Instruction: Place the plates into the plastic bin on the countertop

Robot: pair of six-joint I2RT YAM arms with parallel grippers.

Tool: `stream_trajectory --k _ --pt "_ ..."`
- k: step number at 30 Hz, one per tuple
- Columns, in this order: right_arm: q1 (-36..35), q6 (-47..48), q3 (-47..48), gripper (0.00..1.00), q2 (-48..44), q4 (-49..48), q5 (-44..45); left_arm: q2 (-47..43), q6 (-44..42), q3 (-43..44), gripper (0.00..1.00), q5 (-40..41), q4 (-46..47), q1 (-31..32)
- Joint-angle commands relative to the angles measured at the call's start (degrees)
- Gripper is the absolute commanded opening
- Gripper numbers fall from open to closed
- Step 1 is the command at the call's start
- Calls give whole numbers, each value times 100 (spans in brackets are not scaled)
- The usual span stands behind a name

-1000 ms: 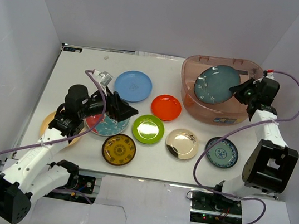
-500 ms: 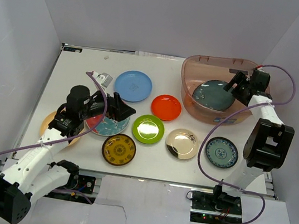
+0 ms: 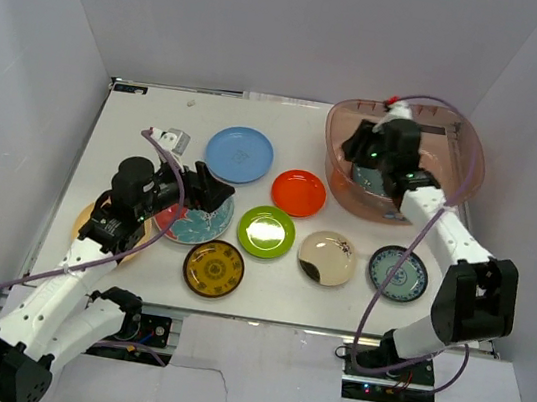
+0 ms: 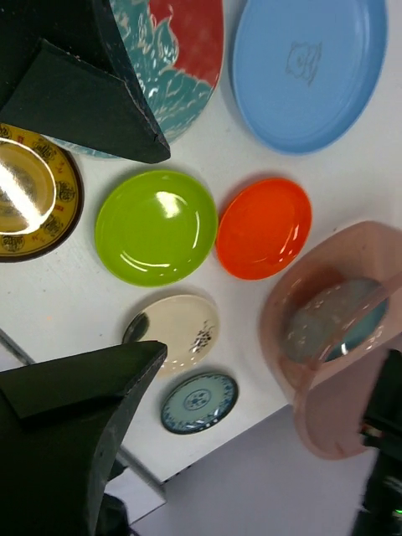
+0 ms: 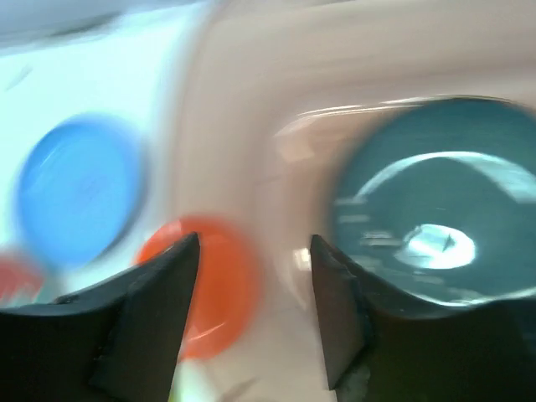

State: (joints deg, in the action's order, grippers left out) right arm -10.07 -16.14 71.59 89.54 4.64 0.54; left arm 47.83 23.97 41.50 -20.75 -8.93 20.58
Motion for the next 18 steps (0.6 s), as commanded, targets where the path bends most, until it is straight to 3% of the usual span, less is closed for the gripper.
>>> stream_trajectory --k 1,3,5,8,11,14,18 --pt "-1440 -424 -716 48 -323 -1077 -1072 -458 -138 333 98 993 -109 25" --pt "-1944 -600 -726 38 -139 -1430 -1257 -643 -155 385 98 1318 -196 34" --pt "-2508 -609 -507 38 369 -1571 -1450 -731 -190 342 98 1757 -206 25" --pt "-2921 -680 143 51 1239 -1555 -1985 -802 -86 236 98 2259 -214 34" --pt "-3159 -776 653 69 1978 -1484 -2075 -784 37 201 98 2479 -215 34" --pt "-3221 -1066 830 75 2480 -1641 -2075 -723 91 201 98 2567 -215 34" --pt "-3256 -1347 1050 74 3129 -1703 -2321 -644 100 183 98 2392 -215 34"
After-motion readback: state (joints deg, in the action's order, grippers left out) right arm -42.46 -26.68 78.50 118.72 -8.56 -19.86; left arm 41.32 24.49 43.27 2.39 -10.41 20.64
